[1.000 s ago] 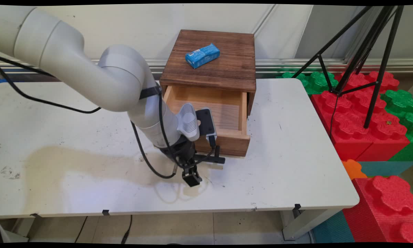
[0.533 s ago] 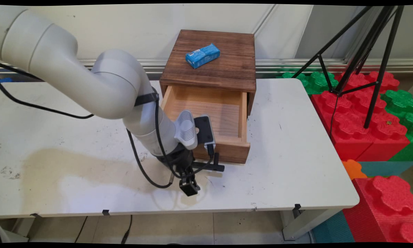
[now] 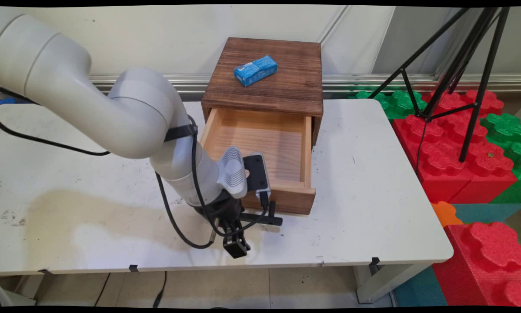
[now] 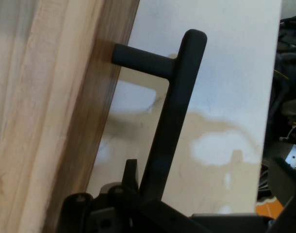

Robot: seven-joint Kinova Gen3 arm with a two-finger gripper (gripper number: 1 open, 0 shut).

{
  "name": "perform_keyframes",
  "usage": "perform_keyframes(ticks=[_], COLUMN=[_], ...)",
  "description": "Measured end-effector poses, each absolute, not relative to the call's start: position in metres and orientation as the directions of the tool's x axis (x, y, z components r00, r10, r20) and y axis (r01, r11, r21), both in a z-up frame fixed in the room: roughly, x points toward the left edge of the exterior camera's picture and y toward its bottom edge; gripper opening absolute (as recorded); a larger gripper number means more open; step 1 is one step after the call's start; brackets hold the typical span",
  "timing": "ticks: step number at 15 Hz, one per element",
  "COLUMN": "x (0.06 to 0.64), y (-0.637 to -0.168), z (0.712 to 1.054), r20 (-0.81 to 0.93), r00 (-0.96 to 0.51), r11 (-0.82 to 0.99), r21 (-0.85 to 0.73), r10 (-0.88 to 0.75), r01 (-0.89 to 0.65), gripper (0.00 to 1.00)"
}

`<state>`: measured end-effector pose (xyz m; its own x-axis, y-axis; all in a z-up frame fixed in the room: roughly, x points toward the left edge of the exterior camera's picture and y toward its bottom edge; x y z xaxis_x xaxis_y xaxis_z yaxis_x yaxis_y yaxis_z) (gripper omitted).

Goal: Open the drawer

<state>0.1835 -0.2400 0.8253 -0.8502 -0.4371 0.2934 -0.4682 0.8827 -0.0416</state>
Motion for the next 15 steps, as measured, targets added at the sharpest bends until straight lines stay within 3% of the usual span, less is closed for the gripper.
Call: perform_keyframes(ticks=[15], x=[0.181], y=[-0.215], z=[0.829], r20=[0.275], r00=[-0.845], r11=[0.876], r21=[-0.014], r10=[-0.459], r01=[-0.481], gripper=[1.0])
